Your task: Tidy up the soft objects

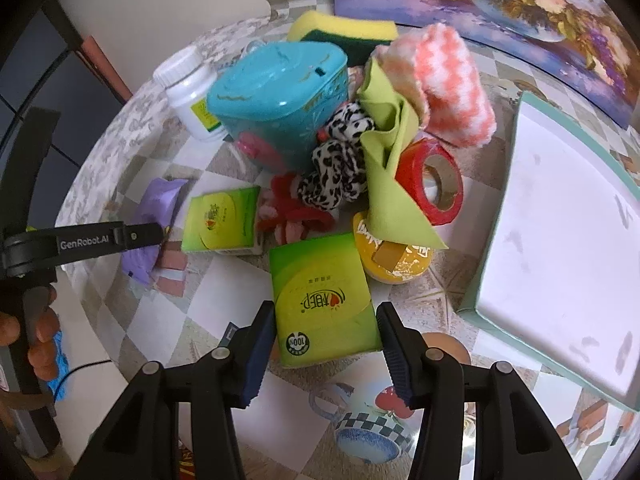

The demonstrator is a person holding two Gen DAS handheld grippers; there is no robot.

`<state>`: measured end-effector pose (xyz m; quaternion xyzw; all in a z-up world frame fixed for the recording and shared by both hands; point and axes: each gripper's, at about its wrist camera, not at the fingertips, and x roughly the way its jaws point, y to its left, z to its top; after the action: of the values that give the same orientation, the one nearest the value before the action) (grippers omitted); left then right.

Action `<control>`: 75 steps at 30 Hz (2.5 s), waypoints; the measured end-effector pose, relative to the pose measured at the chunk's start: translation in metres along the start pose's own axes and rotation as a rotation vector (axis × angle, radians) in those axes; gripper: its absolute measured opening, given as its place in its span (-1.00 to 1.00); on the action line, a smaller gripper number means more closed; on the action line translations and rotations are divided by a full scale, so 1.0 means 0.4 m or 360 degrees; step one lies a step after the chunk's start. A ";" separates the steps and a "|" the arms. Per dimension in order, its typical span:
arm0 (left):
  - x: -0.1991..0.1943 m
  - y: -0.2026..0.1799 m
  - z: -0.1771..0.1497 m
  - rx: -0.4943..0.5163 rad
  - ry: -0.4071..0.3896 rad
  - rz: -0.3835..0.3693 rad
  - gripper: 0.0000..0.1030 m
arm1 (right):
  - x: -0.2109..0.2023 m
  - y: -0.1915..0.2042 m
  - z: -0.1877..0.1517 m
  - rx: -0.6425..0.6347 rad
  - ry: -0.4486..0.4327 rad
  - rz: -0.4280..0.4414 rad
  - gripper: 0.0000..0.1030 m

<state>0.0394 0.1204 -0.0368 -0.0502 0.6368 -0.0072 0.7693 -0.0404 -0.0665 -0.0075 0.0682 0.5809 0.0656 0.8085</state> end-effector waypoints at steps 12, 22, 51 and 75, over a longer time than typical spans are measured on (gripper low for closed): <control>-0.172 -0.027 -0.032 -0.0002 -0.0119 -0.0127 -0.22 | -0.090 -0.032 -0.001 0.0098 -0.0119 0.0058 0.01; -0.346 -0.254 -0.047 0.0219 -0.0305 -0.0325 -0.22 | -0.198 -0.142 0.006 0.0354 -0.0291 0.0044 0.00; -0.078 -0.809 -0.134 0.0589 -0.0058 -0.0353 -0.21 | -0.235 -0.667 -0.101 0.1317 -0.0330 -0.0468 0.01; 0.013 -0.816 -0.148 0.0671 0.0013 -0.0260 -0.17 | -0.210 -0.675 -0.103 0.1250 -0.0214 -0.0647 0.04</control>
<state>-0.0004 -0.2086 -0.0247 0.0602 0.6181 -0.2026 0.7572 -0.0986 -0.3458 0.0072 0.2586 0.5094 -0.3247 0.7538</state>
